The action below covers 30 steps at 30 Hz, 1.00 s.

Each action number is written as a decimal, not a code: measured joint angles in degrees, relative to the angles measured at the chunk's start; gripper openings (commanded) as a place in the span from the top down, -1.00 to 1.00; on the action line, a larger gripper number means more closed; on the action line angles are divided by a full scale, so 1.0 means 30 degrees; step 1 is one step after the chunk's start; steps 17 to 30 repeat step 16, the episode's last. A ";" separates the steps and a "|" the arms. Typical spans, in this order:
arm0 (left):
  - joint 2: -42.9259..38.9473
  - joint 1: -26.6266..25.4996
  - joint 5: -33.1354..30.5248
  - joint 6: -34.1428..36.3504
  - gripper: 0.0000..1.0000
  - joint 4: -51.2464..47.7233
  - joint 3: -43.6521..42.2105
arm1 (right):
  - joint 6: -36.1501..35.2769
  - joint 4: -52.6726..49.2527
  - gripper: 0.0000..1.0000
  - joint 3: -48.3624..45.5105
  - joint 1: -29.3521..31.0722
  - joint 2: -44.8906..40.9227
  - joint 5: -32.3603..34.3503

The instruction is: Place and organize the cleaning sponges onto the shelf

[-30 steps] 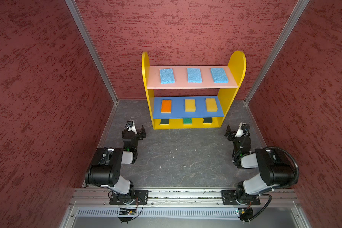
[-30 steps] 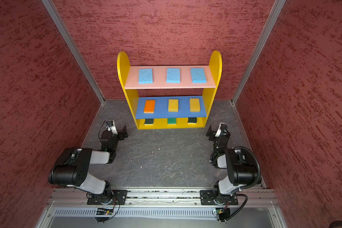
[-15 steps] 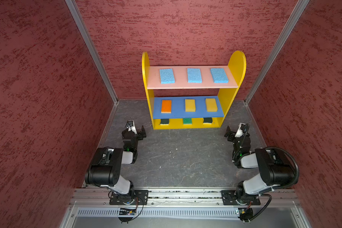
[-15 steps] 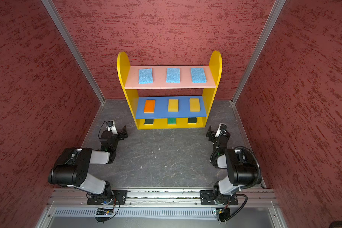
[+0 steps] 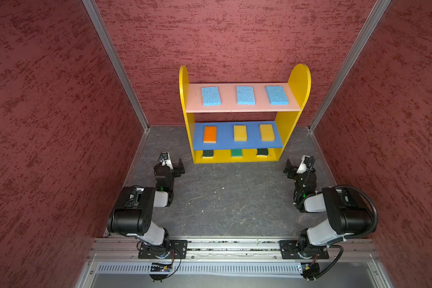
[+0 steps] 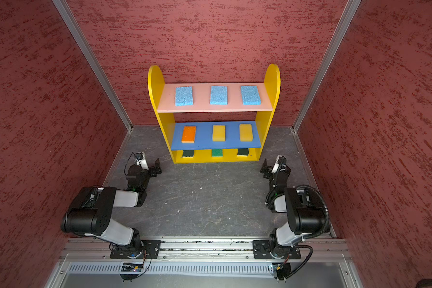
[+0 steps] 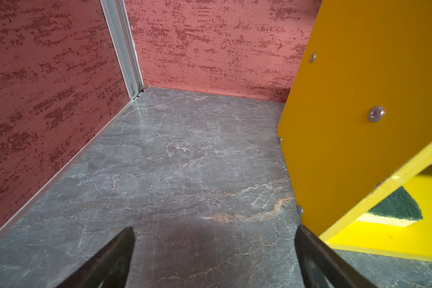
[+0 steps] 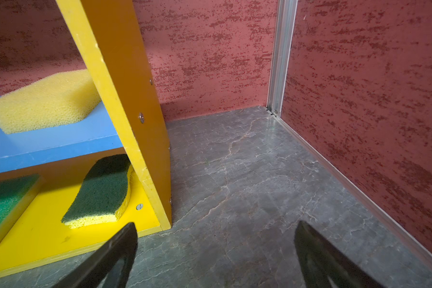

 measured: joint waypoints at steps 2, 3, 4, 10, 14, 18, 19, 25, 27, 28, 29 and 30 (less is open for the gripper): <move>0.0000 0.0000 0.0007 0.0000 -0.99 0.0000 0.0007 | 0.0000 0.0000 -0.98 0.0000 0.0000 0.0000 0.0000; 0.0000 0.0000 0.0007 0.0000 -0.99 0.0000 0.0000 | 0.0000 0.0000 -0.98 0.0000 0.0000 0.0000 0.0000; 0.0000 0.0000 0.0007 0.0000 -0.99 0.0000 0.0007 | 0.0000 0.0000 -0.98 0.0000 0.0000 0.0000 0.0000; 0.0000 0.0044 0.0182 0.0000 -0.99 -0.0007 0.0007 | 0.0000 0.0000 -0.98 0.0000 0.0000 0.0000 0.0000; 0.0000 0.0328 0.0554 -0.0022 -0.99 -0.0058 0.0087 | 0.0000 0.0000 -0.98 0.0000 0.0000 0.0000 0.0000; 0.0000 0.0408 0.0699 -0.0022 -0.99 -0.0066 0.0109 | 0.0000 0.0000 -0.98 0.0000 0.0000 0.0000 0.0000; 0.0000 0.0408 0.0699 -0.0022 -0.99 -0.0066 0.0109 | 0.0000 0.0000 -0.98 0.0000 0.0000 0.0000 0.0000; 0.0000 0.0408 0.0699 -0.0022 -0.99 -0.0066 0.0109 | 0.0000 0.0000 -0.98 0.0000 0.0000 0.0000 0.0000; 0.0000 0.0408 0.0699 -0.0022 -0.99 -0.0066 0.0109 | 0.0000 0.0000 -0.98 0.0000 0.0000 0.0000 0.0000; 0.0000 0.0408 0.0699 -0.0022 -0.99 -0.0066 0.0109 | 0.0000 0.0000 -0.98 0.0000 0.0000 0.0000 0.0000; 0.0000 0.0408 0.0699 -0.0022 -0.99 -0.0066 0.0109 | 0.0000 0.0000 -0.98 0.0000 0.0000 0.0000 0.0000; 0.0000 0.0408 0.0699 -0.0022 -0.99 -0.0066 0.0109 | 0.0000 0.0000 -0.98 0.0000 0.0000 0.0000 0.0000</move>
